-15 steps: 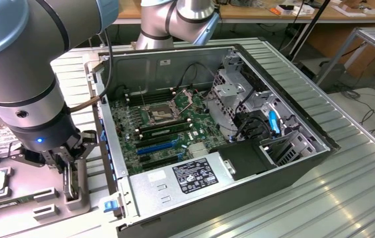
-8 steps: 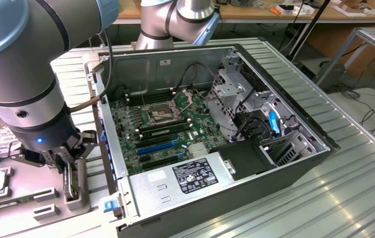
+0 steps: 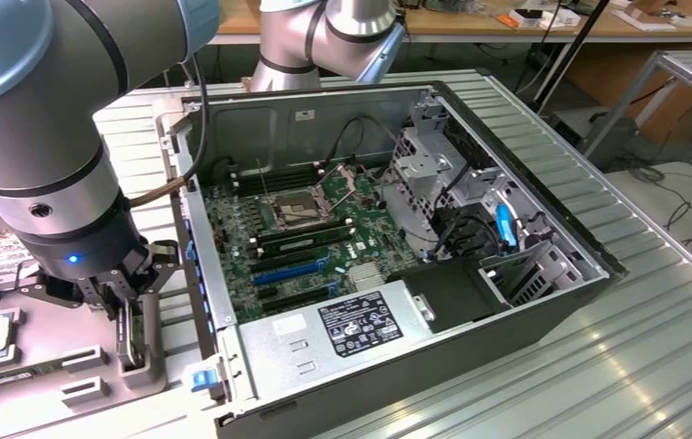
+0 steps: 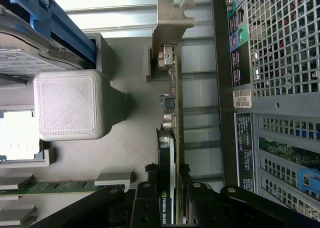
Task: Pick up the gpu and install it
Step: 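Pick up the gpu and move the gpu toward the slot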
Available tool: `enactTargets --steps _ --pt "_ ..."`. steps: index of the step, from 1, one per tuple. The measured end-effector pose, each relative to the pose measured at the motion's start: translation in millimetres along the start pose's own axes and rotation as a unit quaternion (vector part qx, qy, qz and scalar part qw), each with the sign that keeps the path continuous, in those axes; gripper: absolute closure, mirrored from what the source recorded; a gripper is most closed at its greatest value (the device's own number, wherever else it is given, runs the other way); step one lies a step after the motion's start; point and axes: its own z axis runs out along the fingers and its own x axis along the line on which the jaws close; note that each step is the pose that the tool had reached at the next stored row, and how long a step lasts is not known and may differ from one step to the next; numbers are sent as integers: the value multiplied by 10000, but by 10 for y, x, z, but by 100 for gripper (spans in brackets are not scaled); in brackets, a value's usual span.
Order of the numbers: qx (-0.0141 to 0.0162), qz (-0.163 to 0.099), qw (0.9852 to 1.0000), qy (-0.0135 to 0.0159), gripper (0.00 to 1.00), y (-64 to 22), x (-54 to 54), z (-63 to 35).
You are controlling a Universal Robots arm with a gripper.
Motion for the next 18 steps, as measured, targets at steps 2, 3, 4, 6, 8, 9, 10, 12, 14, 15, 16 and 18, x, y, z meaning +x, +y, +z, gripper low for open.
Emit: enactTargets --steps 2,3,4,6,8,9,10,12,14,15,16,18 --pt "0 0 10000 0 73 0 0 0" --pt "0 0 10000 0 73 0 0 0" --pt "0 0 10000 0 73 0 0 0" --pt "0 0 10000 0 73 1 -1 -6" --pt "0 0 10000 0 73 1 -1 -25" --pt "0 0 10000 0 73 1 -2 -36" --pt "0 0 10000 1 73 2 -2 -54" --pt "0 0 10000 1 73 3 -3 -80" --pt "0 0 10000 2 73 3 -4 -101" --pt "0 0 10000 2 73 4 -5 -122" --pt "0 0 10000 2 73 5 -6 -151" --pt "0 0 10000 2 73 6 -7 -178"
